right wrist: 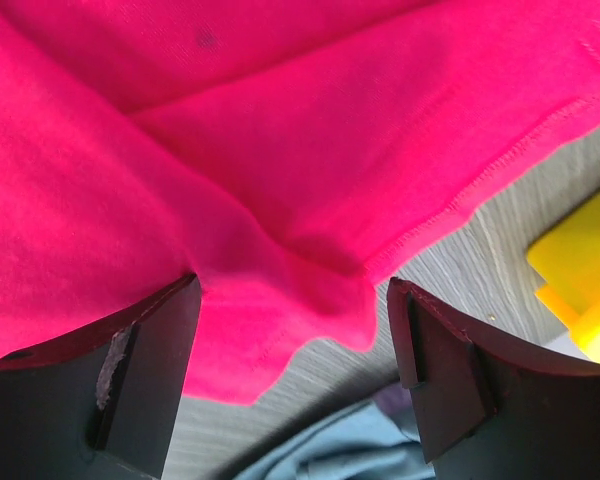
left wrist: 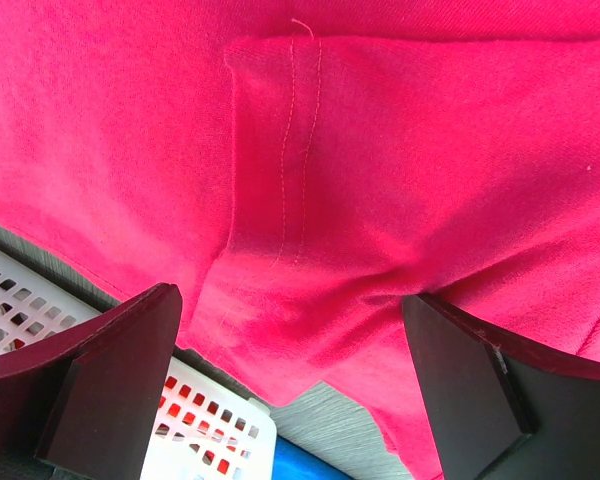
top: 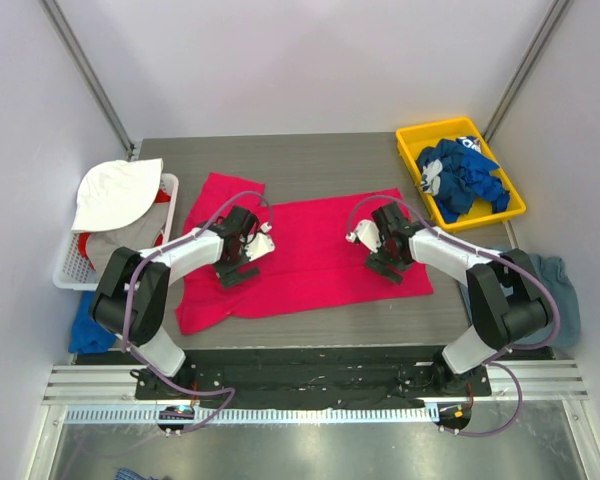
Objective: Fold and stack the t-shirts
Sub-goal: Fold the tshirt
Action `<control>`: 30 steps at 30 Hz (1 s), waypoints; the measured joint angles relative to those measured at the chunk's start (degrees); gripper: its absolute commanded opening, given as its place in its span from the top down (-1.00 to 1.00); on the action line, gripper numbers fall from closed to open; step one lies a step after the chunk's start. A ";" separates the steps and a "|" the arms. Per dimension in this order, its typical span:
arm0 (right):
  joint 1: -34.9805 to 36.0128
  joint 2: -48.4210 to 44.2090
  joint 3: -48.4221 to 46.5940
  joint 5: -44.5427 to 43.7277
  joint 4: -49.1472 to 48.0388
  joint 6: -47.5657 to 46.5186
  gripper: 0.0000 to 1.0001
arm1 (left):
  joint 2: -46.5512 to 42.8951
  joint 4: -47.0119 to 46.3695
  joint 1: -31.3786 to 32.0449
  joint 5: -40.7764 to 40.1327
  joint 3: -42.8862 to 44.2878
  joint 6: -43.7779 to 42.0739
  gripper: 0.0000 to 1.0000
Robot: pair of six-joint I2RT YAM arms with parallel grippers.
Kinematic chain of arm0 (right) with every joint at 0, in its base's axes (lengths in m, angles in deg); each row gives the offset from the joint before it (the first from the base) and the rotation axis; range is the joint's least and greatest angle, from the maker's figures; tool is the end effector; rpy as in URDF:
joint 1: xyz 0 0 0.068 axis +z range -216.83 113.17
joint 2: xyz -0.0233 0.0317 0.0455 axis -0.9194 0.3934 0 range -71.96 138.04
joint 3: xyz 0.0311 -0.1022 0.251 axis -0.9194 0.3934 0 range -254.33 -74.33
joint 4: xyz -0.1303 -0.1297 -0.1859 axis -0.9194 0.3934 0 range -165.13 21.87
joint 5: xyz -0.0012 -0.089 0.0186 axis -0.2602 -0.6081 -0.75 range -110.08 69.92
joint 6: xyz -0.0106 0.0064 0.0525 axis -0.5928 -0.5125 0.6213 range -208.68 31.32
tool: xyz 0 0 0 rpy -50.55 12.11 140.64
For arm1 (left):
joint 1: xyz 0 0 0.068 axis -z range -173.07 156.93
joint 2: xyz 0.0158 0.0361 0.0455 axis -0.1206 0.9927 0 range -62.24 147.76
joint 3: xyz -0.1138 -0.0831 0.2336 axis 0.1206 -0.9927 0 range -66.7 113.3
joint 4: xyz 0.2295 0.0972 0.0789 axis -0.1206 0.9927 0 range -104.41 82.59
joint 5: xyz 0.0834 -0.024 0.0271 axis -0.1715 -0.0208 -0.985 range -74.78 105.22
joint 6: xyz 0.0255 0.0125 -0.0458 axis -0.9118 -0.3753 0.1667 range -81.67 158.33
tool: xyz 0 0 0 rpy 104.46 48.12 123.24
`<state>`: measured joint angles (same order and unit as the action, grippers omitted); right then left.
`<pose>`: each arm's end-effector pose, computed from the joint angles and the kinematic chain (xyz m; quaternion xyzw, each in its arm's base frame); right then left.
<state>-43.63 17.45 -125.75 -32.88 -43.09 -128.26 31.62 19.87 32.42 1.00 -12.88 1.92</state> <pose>0.2646 0.1048 0.1717 -0.4933 0.8455 -0.1332 0.1550 0.2685 -0.1183 0.1608 0.4911 0.8517 0.1350 0.1231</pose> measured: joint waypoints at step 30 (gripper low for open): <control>4.13 -5.81 6.82 2.78 0.92 -0.46 -0.65 | -0.50 0.26 1.92 -2.08 -0.92 -0.13 -0.99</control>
<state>-39.50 11.63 -118.93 -30.11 -42.18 -128.72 31.12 20.14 34.35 -1.07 -13.80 1.79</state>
